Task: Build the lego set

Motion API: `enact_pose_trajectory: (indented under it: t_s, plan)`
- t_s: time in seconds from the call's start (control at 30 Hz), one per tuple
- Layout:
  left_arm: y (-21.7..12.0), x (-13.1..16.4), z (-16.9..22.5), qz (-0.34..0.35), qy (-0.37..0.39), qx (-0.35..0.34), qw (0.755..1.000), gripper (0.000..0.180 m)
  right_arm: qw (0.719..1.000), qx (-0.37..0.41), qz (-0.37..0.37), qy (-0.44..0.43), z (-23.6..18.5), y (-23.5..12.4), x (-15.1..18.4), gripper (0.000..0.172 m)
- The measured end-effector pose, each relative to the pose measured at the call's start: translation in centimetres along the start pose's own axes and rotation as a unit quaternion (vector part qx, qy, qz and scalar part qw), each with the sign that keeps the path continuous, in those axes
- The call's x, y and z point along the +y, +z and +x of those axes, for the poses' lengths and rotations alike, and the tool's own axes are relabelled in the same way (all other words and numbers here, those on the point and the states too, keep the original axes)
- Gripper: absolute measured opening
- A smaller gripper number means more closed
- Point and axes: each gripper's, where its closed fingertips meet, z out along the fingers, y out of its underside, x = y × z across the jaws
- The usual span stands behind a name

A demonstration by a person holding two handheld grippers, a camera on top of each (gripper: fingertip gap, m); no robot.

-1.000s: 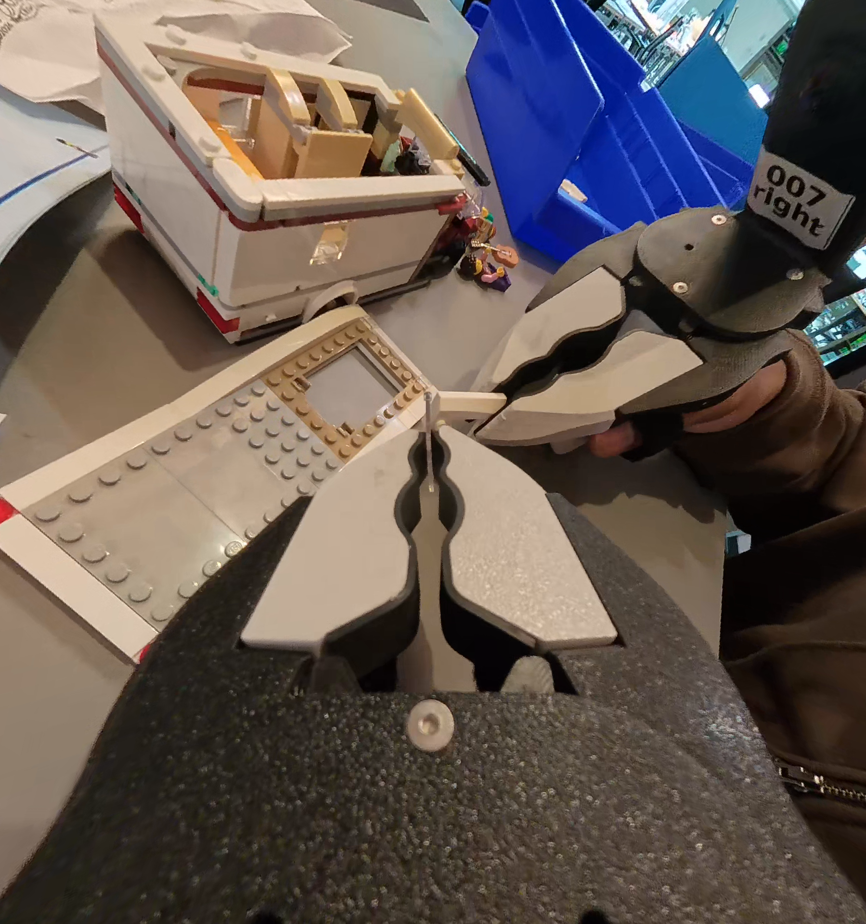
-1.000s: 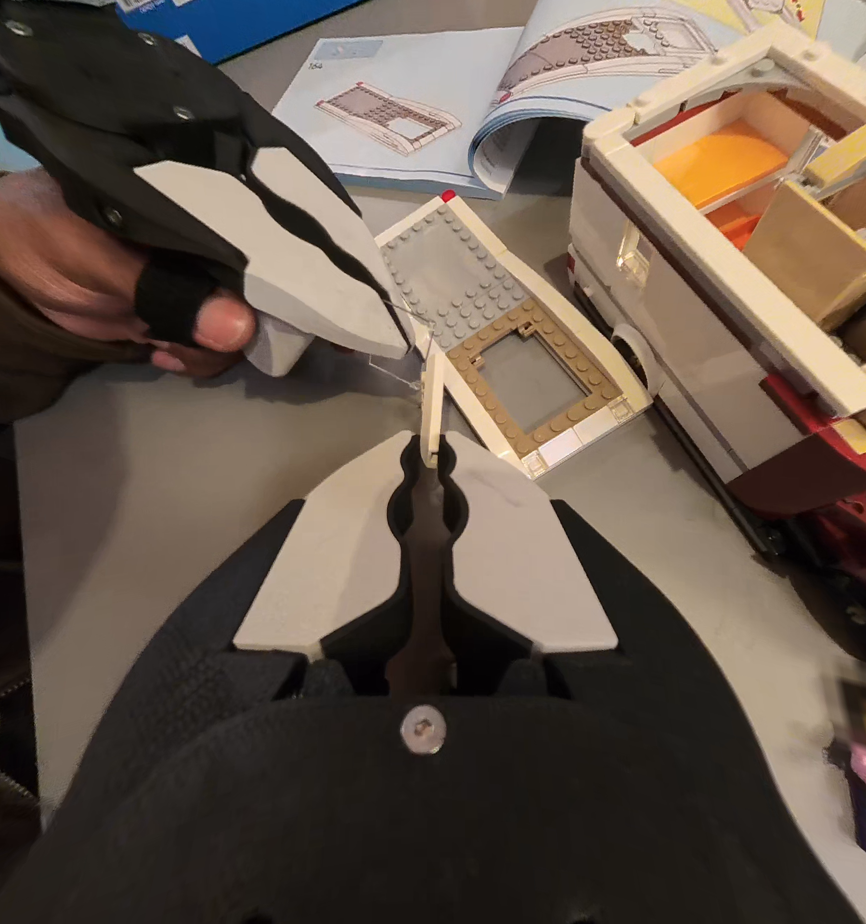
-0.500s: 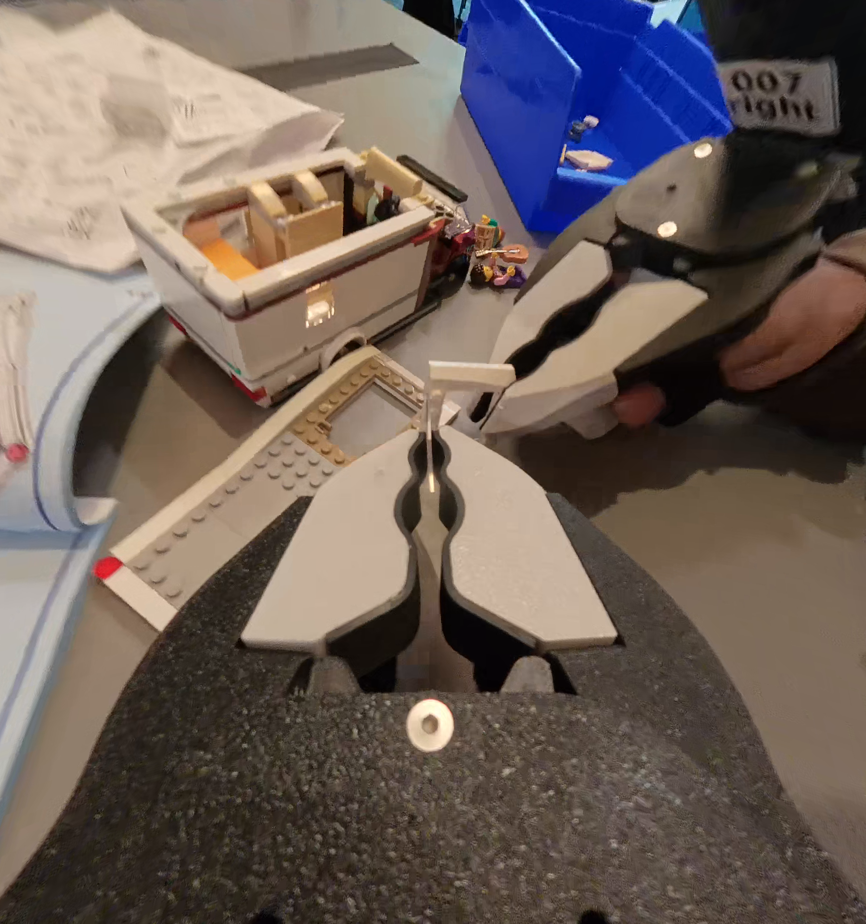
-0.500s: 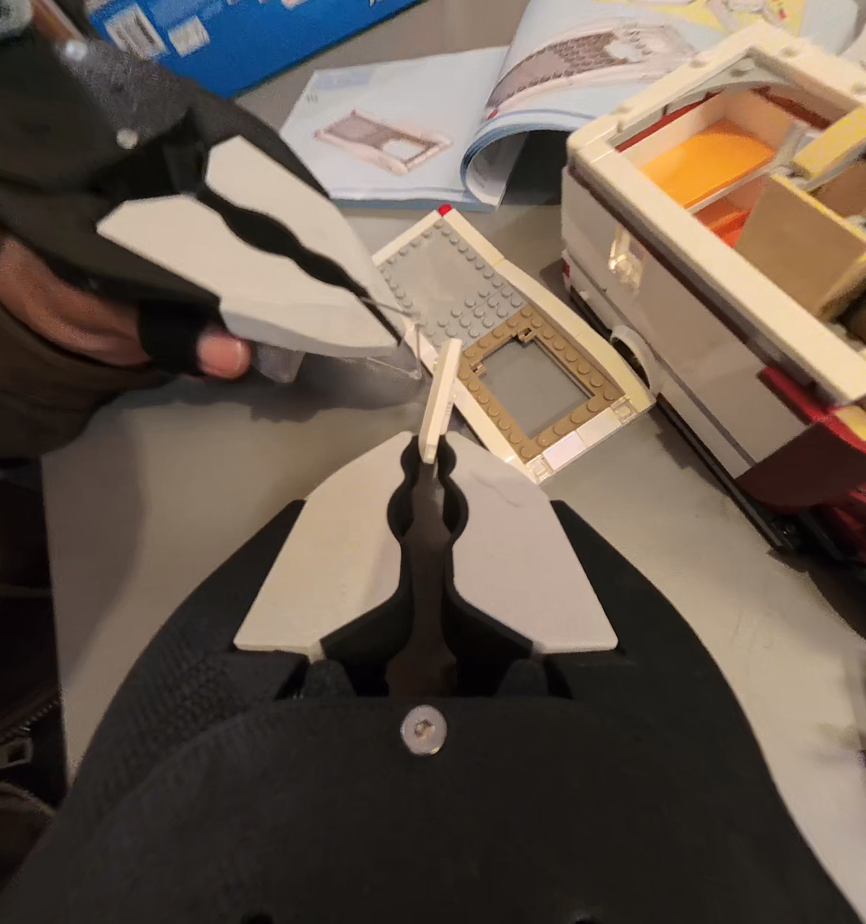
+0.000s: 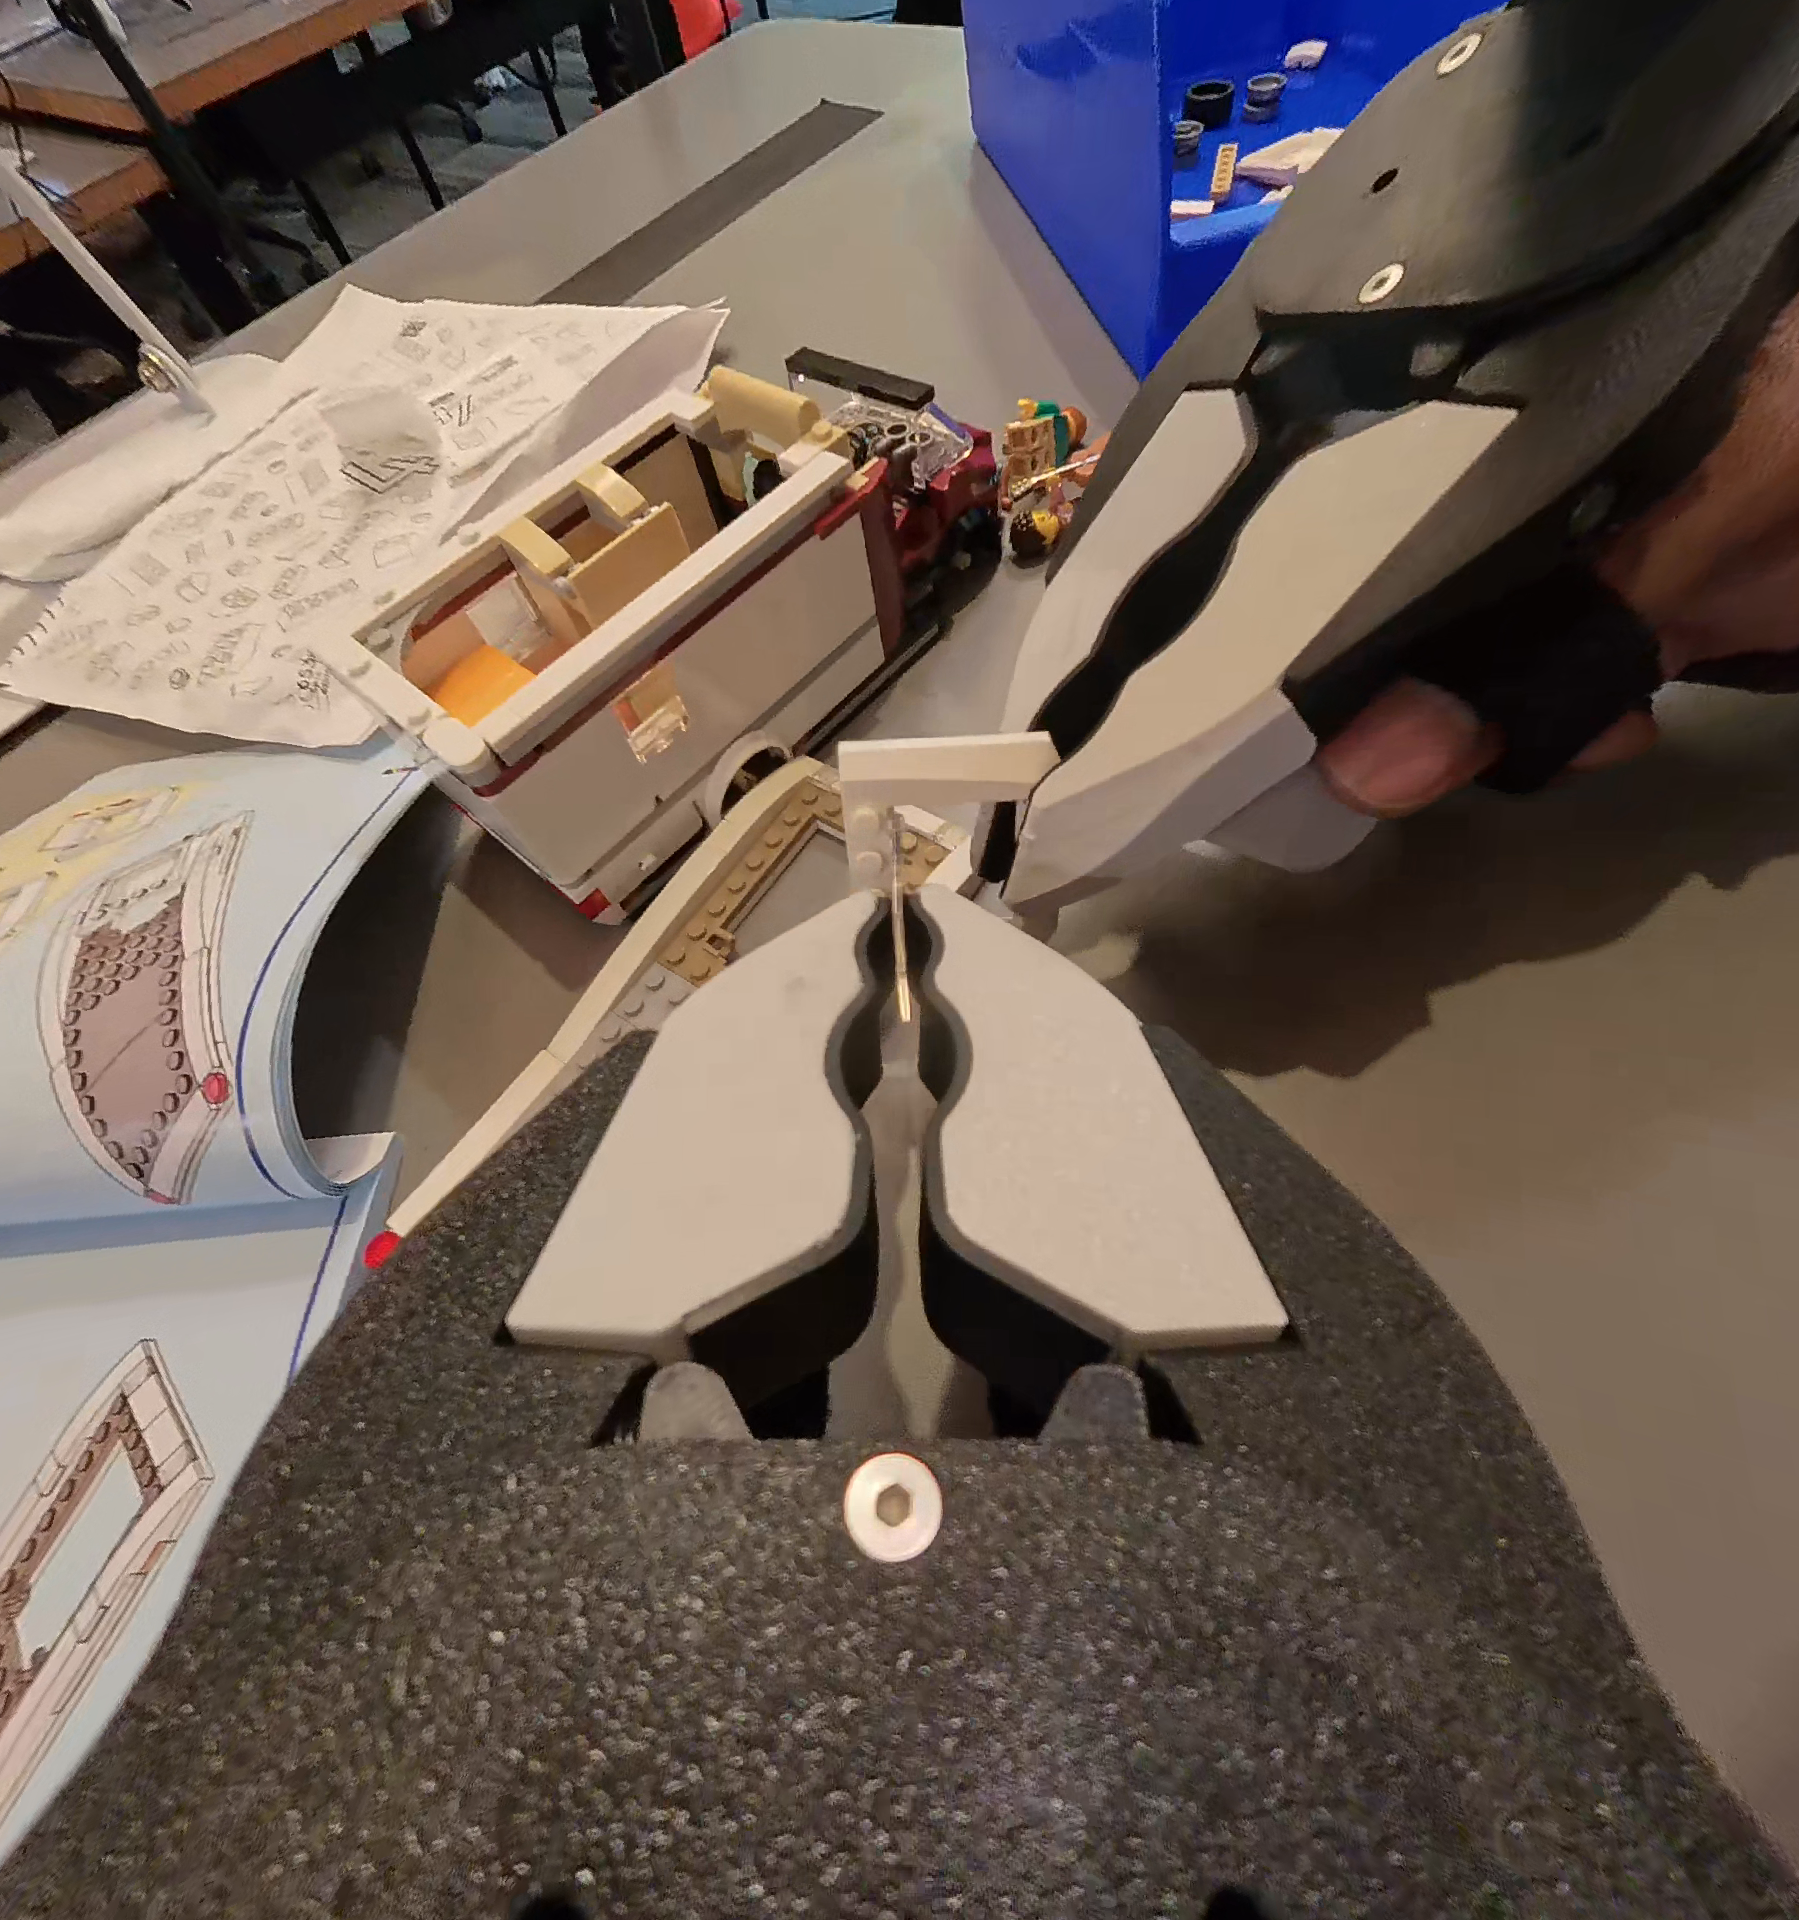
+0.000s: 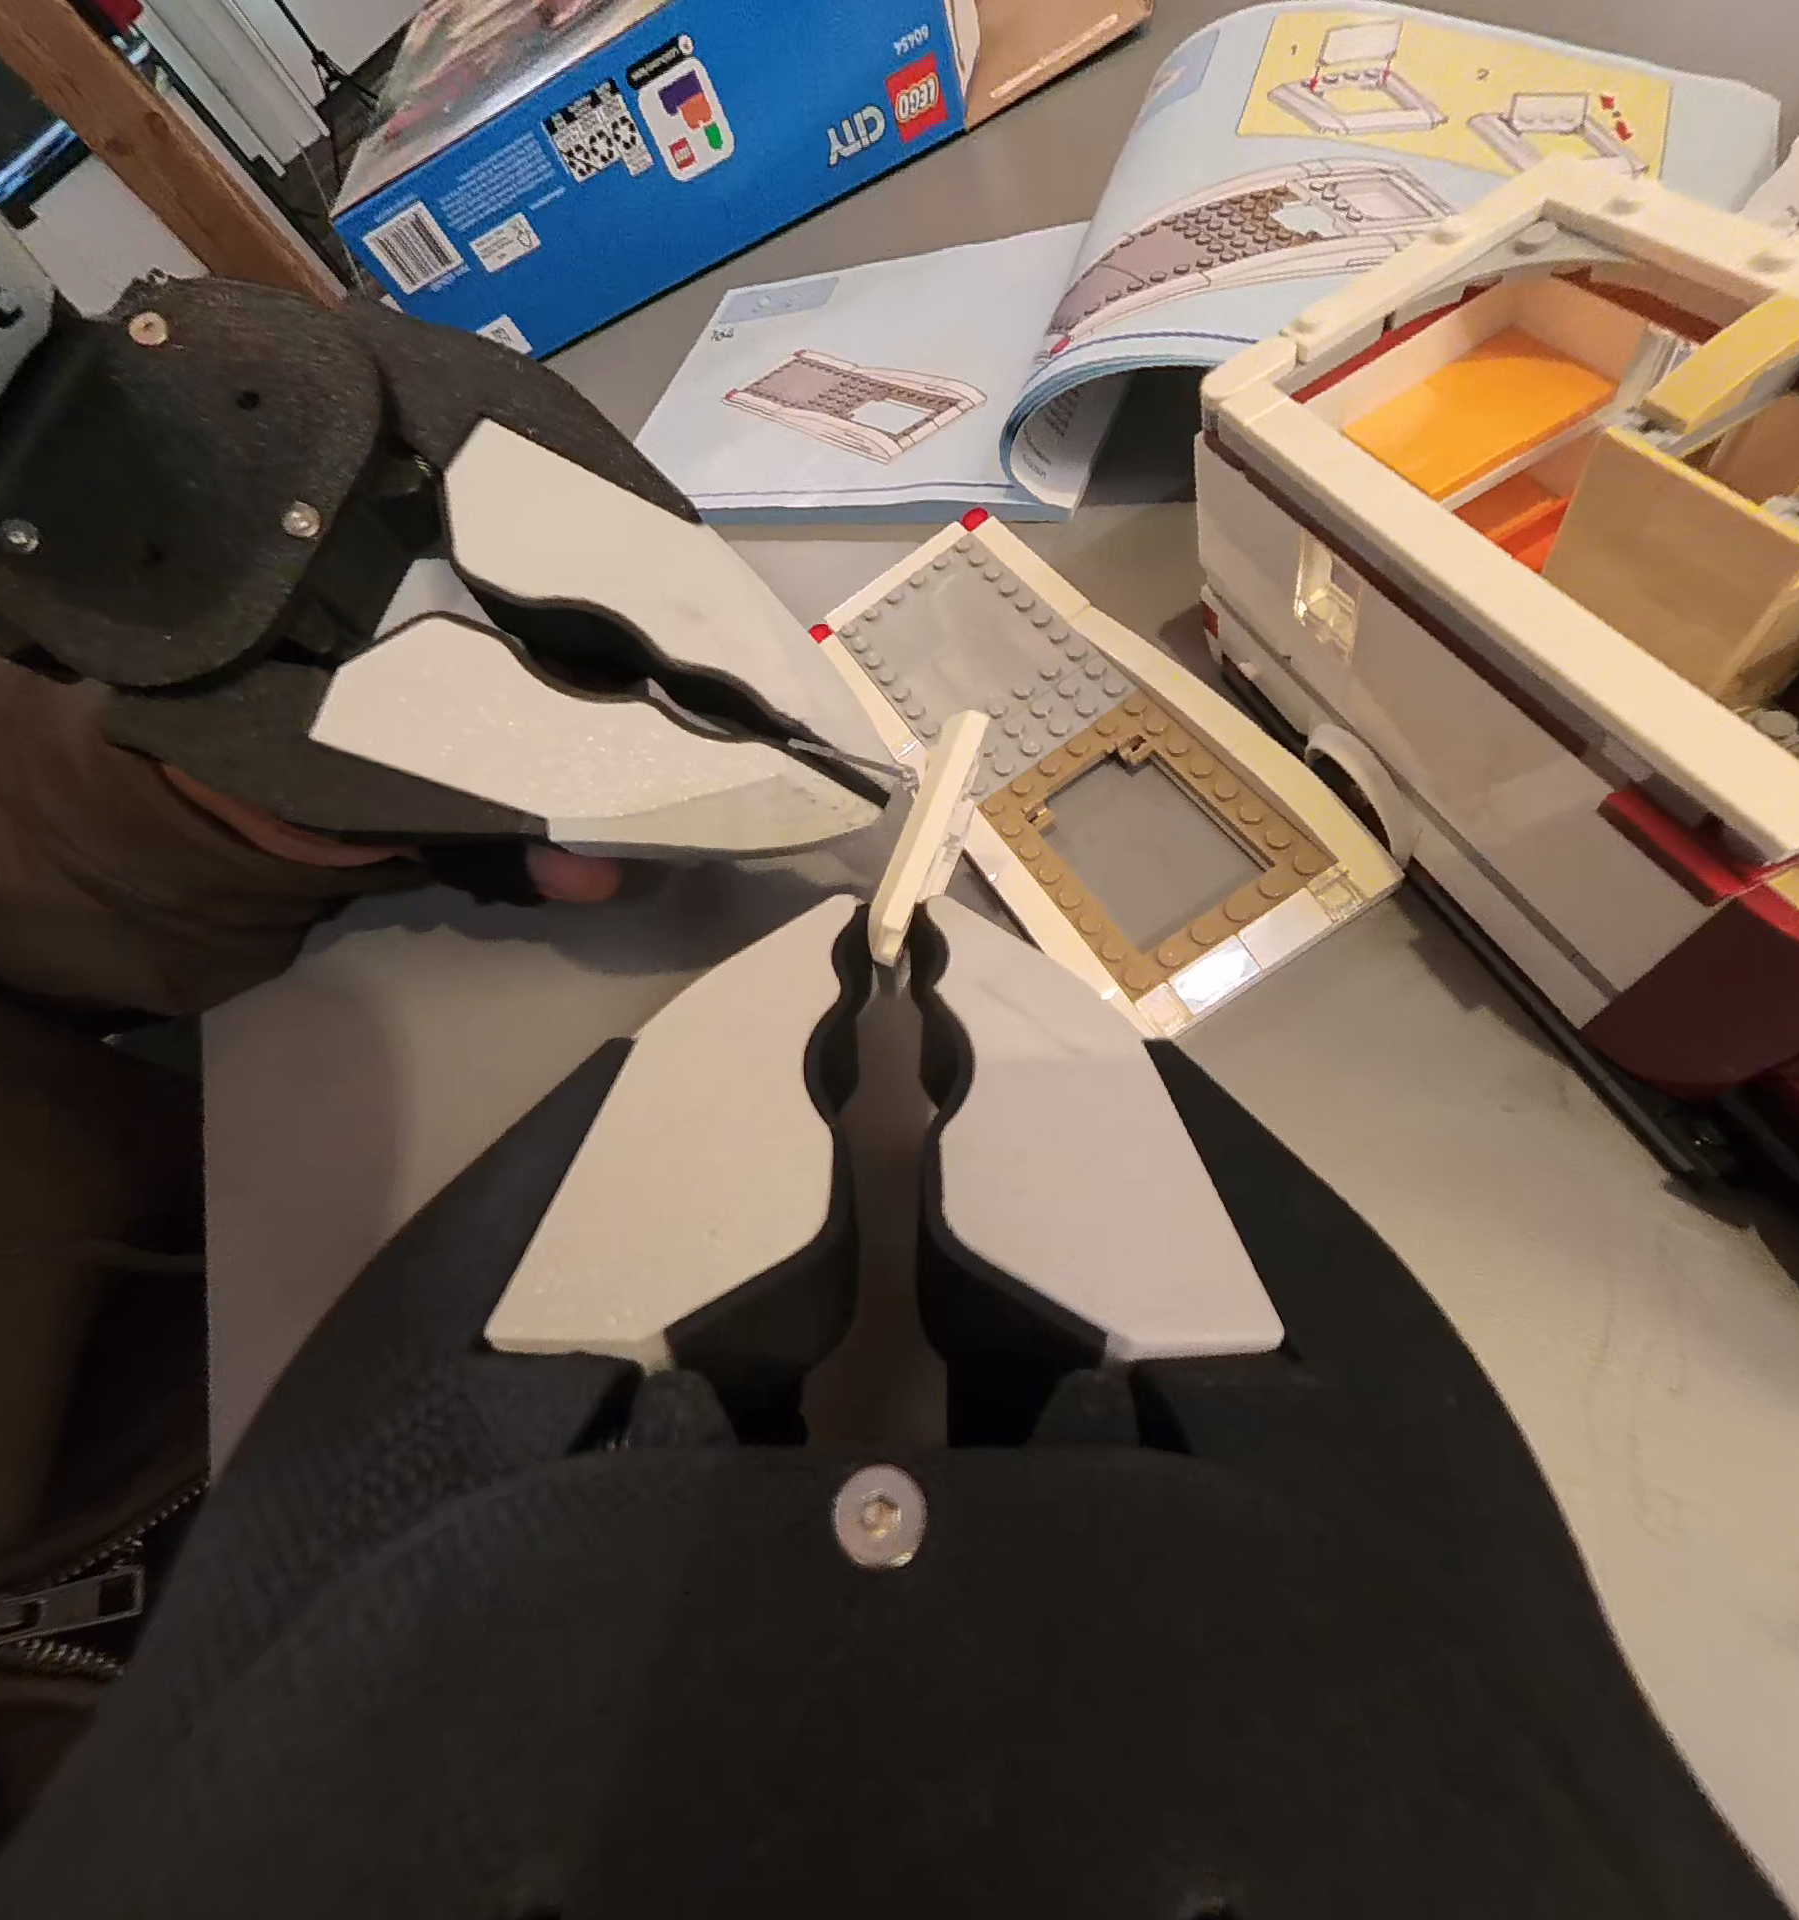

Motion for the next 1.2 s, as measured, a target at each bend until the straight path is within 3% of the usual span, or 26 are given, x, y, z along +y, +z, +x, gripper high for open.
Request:
enact_pose_trajectory:
  t_s: [0.43,0.7,1.2]
  plan:
    - [-0.3,-0.2,-0.2,-0.004,0.062,-0.030,0.998,0.002,0.989,0.032,0.003,-0.144,-0.5,0.1,-0.3,0.007]
    - [-0.2,0.3,0.3,-0.020,0.107,-0.027,0.994,0.002,0.965,0.060,-0.026,-0.255,-0.5,-0.1,0.3,0.008]
    - [0.2,1.5,1.1,-0.075,0.181,-0.033,0.980,0.002,0.924,0.079,-0.082,-0.365,-0.8,0.3,1.9,0.008]
